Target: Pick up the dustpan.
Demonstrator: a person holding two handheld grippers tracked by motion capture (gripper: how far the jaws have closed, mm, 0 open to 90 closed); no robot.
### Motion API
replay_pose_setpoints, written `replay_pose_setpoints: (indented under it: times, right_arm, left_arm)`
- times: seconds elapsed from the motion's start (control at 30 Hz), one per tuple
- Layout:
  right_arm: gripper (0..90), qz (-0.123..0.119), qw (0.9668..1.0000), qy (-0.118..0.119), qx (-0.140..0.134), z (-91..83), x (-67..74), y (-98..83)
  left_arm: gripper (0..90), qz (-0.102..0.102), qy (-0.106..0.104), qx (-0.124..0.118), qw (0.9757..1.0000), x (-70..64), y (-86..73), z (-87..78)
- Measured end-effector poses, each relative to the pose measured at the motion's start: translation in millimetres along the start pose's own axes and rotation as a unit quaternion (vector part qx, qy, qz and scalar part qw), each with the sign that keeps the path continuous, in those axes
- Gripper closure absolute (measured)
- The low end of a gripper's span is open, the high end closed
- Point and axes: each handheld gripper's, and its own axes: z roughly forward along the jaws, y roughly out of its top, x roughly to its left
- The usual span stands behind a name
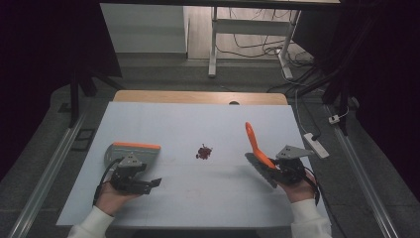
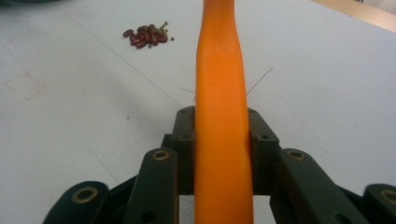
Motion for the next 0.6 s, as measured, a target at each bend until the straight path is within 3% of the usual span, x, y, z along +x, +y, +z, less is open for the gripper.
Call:
replay_pose_setpoints:
  times: [0.13,0.6]
  right_arm:
    - [70.1,-0.006,1.0,0.0,-0.002,-2.6,1.0,-0.4]
    - [70.2,-0.006,0.9999,-0.008,-0.002,-4.9,0.8,-1.2]
  left_arm:
    - [18.6,-0.009,-0.005,-0.007,0.9999,3.3,1.7,-2.5]
    - [17.9,0.004,0.006,-0.006,1.0,-0.7,7.8,-8.4]
